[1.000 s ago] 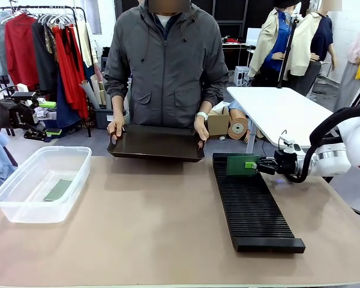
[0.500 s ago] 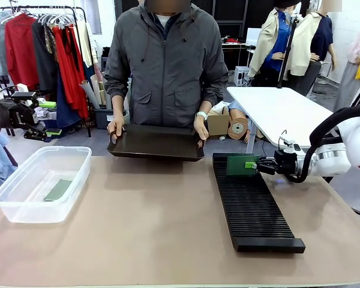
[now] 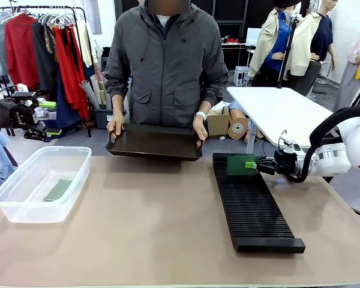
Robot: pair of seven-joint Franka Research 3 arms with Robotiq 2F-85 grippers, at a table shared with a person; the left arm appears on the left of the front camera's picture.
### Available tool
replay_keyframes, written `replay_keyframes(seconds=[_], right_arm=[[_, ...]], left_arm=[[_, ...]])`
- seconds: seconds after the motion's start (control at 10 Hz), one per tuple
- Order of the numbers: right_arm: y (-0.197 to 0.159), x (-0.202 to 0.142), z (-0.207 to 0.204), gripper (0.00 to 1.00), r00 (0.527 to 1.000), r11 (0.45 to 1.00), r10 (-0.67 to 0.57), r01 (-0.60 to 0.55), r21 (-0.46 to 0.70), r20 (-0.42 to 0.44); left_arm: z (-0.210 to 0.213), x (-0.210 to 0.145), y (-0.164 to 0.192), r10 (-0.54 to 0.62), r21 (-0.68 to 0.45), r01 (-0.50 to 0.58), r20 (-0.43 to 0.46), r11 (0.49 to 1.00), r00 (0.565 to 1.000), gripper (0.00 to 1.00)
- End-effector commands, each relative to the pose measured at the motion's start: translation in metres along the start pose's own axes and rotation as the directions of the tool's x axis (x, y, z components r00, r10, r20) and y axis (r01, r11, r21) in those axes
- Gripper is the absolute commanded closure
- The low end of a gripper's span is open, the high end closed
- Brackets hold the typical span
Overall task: Sort PCBs into racks and boxes based on the side picked up.
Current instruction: If the short side of the Blank PCB is picked up, insert it into the PCB Rack ; if the long side is picked up, place it in the Organizing box.
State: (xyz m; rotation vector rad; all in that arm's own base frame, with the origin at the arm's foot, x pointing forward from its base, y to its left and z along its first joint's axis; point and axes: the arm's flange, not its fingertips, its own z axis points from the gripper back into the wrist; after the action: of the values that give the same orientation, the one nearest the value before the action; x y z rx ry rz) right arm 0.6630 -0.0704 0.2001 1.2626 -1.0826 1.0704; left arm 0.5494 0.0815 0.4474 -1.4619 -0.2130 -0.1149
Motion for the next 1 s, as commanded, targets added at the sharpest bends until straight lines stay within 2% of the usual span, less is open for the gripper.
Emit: replay_keyframes(seconds=[0.0, 0.6, 0.9], right_arm=[[-0.004, -0.001, -0.001, 1.0, 1.0, 1.0, 0.008, -0.008, -0.009, -0.021], [-0.013, -0.008, -0.004, 1.0, 0.999, 1.0, 0.017, -0.017, 0.004, -0.051], [-0.019, -0.018, 0.005, 1.0, 0.999, 0.999, -0.033, 0.031, -0.041, -0.043]], left_arm=[[0.001, -0.002, -0.002, 0.004, -0.006, -0.004, -0.005, 1.0, 1.0, 0.0], [0.001, -0.002, -0.002, 0.004, -0.006, -0.004, -0.005, 1.0, 1.0, 0.0], [0.001, -0.002, -0.002, 0.004, -0.006, -0.004, -0.005, 1.0, 1.0, 0.0]])
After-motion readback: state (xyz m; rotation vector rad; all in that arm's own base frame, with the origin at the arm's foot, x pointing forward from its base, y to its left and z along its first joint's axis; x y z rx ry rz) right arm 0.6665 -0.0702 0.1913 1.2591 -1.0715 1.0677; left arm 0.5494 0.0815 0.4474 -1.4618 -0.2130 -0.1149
